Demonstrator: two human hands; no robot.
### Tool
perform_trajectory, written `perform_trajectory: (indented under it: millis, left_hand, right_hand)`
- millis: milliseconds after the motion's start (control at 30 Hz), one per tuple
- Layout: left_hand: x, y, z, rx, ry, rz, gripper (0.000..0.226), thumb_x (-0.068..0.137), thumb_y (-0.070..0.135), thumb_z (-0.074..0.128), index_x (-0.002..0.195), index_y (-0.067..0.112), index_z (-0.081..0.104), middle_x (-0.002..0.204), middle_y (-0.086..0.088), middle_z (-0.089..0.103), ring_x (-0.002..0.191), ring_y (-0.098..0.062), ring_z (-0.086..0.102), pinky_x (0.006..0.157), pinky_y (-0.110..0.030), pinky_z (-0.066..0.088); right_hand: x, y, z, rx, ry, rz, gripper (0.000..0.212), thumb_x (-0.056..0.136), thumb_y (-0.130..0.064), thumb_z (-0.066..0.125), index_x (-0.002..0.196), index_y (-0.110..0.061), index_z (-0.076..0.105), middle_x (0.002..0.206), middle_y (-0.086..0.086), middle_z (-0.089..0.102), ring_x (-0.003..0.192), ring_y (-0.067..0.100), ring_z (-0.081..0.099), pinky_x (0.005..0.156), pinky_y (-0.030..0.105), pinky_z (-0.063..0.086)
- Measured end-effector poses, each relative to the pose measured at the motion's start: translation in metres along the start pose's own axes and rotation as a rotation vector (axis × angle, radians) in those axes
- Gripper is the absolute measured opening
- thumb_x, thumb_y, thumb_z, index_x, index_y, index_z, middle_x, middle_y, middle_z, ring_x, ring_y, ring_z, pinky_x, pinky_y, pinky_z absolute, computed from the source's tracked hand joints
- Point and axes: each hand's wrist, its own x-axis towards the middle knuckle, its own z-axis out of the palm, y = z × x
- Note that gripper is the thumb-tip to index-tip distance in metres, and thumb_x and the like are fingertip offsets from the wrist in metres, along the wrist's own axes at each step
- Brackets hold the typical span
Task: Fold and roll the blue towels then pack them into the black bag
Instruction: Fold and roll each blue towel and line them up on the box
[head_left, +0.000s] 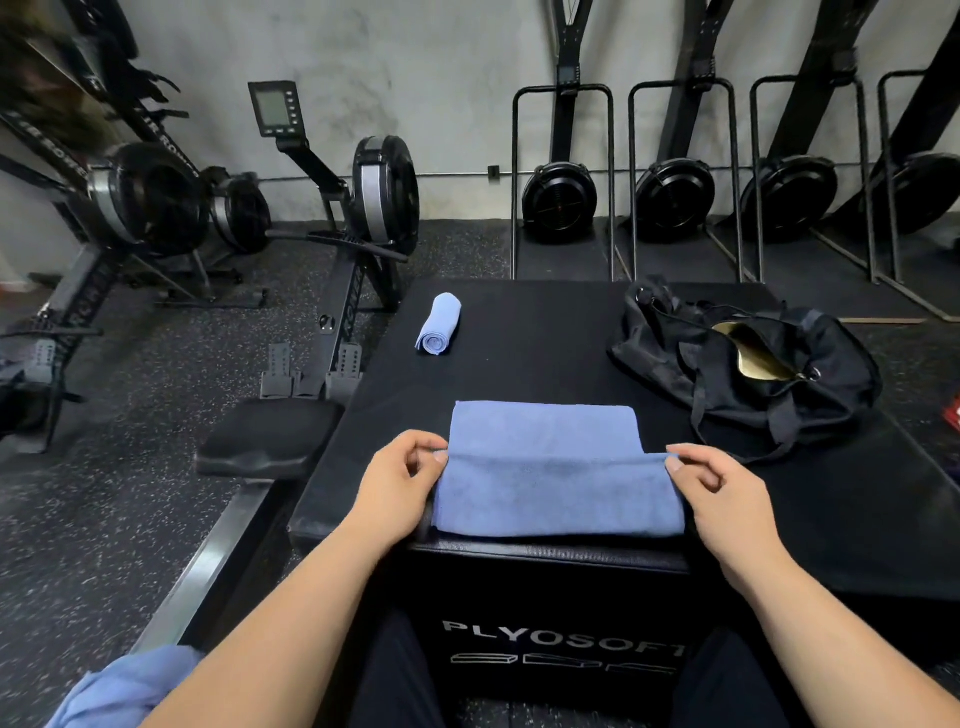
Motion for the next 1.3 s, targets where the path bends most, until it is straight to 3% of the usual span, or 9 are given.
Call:
perform_trajectory:
  millis: [167, 333, 433, 567, 800, 1000, 1067, 1167, 1300]
  left_hand:
    - [0.051, 0.003, 0.013, -0.082, 0.081, -0.066, 0.01, 0.1, 0.019, 0.066, 0.098, 0.029, 0.063, 0.072, 0.005, 0.067, 0.065, -0.014, 0.058, 0.074, -0.035, 0.052]
    - [0.1, 0.005, 0.025, -0.171, 0.187, -0.101, 0.013, 0.099, 0.019, 0.068, 0.095, 0.031, 0.065, 0.067, 0.007, 0.065, 0.061, -0.012, 0.054, 0.068, -0.033, 0.047]
    - [0.111, -0.007, 0.036, -0.072, 0.134, -0.114, 0.016, 0.097, 0.02, 0.068, 0.096, 0.035, 0.069, 0.082, 0.003, 0.074, 0.07, -0.011, 0.062, 0.075, -0.032, 0.051]
    - [0.101, -0.033, 0.047, 0.1, -0.005, -0.126, 0.016, 0.096, 0.022, 0.071, 0.096, 0.037, 0.075, 0.093, 0.01, 0.076, 0.086, -0.007, 0.068, 0.083, -0.026, 0.052]
    - [0.104, -0.04, 0.045, 0.151, -0.106, -0.093, 0.045, 0.096, 0.022, 0.072, 0.139, 0.032, 0.062, 0.131, 0.018, 0.061, 0.101, 0.001, 0.064, 0.098, -0.03, 0.051]
    - [0.113, -0.036, 0.044, 0.271, -0.229, -0.08, 0.061, 0.097, 0.021, 0.071, 0.154, 0.021, 0.048, 0.15, 0.012, 0.046, 0.13, -0.012, 0.055, 0.115, -0.03, 0.039]
    - [0.114, -0.035, 0.045, 0.354, -0.243, -0.048, 0.063, 0.099, 0.021, 0.069, 0.156, 0.016, 0.044, 0.156, 0.007, 0.04, 0.136, -0.014, 0.049, 0.113, -0.021, 0.032]
    - [0.111, -0.036, 0.052, 0.406, -0.201, -0.039, 0.066, 0.099, 0.021, 0.068, 0.158, 0.011, 0.041, 0.16, 0.001, 0.033, 0.14, -0.018, 0.047, 0.108, -0.018, 0.03]
    - [0.098, -0.032, 0.066, 0.601, -0.043, 0.022, 0.063, 0.095, 0.02, 0.065, 0.154, 0.012, 0.046, 0.164, -0.011, 0.027, 0.14, -0.034, 0.042, 0.111, -0.042, 0.041]
  right_hand:
    - [0.05, 0.002, 0.018, -0.044, 0.008, 0.013, 0.013, 0.1, -0.026, 0.068, 0.107, -0.036, 0.064, 0.071, -0.005, 0.072, 0.076, 0.015, 0.063, 0.085, 0.041, 0.05]
    - [0.097, -0.006, 0.039, -0.114, 0.046, 0.03, 0.019, 0.099, -0.018, 0.065, 0.096, -0.035, 0.074, 0.083, -0.004, 0.073, 0.075, 0.015, 0.061, 0.074, 0.035, 0.048]
    - [0.106, 0.002, 0.048, -0.249, -0.022, 0.085, 0.026, 0.099, -0.015, 0.062, 0.097, -0.035, 0.078, 0.097, -0.006, 0.076, 0.082, 0.014, 0.064, 0.074, 0.03, 0.046]
    - [0.099, 0.016, 0.05, -0.334, -0.079, 0.111, 0.028, 0.097, -0.011, 0.063, 0.113, -0.026, 0.08, 0.119, -0.005, 0.076, 0.103, 0.014, 0.065, 0.091, 0.031, 0.047]
    - [0.094, 0.012, 0.048, -0.297, -0.065, 0.14, 0.041, 0.098, -0.014, 0.059, 0.133, -0.031, 0.071, 0.138, -0.011, 0.064, 0.118, 0.011, 0.055, 0.102, 0.033, 0.041]
    - [0.097, 0.009, 0.052, -0.404, -0.1, 0.145, 0.048, 0.093, -0.015, 0.062, 0.138, -0.031, 0.066, 0.109, -0.014, 0.066, 0.095, 0.009, 0.059, 0.085, 0.031, 0.039]
    - [0.098, 0.013, 0.055, -0.474, -0.109, 0.108, 0.049, 0.094, -0.015, 0.062, 0.141, -0.026, 0.064, 0.125, -0.005, 0.067, 0.098, 0.013, 0.06, 0.087, 0.03, 0.04]
    - [0.102, 0.022, 0.06, -0.56, -0.089, 0.067, 0.051, 0.095, -0.014, 0.062, 0.145, -0.018, 0.061, 0.147, 0.003, 0.058, 0.121, 0.026, 0.06, 0.102, 0.033, 0.042]
    - [0.097, 0.021, 0.079, -0.776, -0.028, 0.085, 0.052, 0.095, -0.012, 0.056, 0.147, -0.014, 0.055, 0.157, 0.007, 0.043, 0.131, 0.035, 0.049, 0.102, 0.044, 0.046]
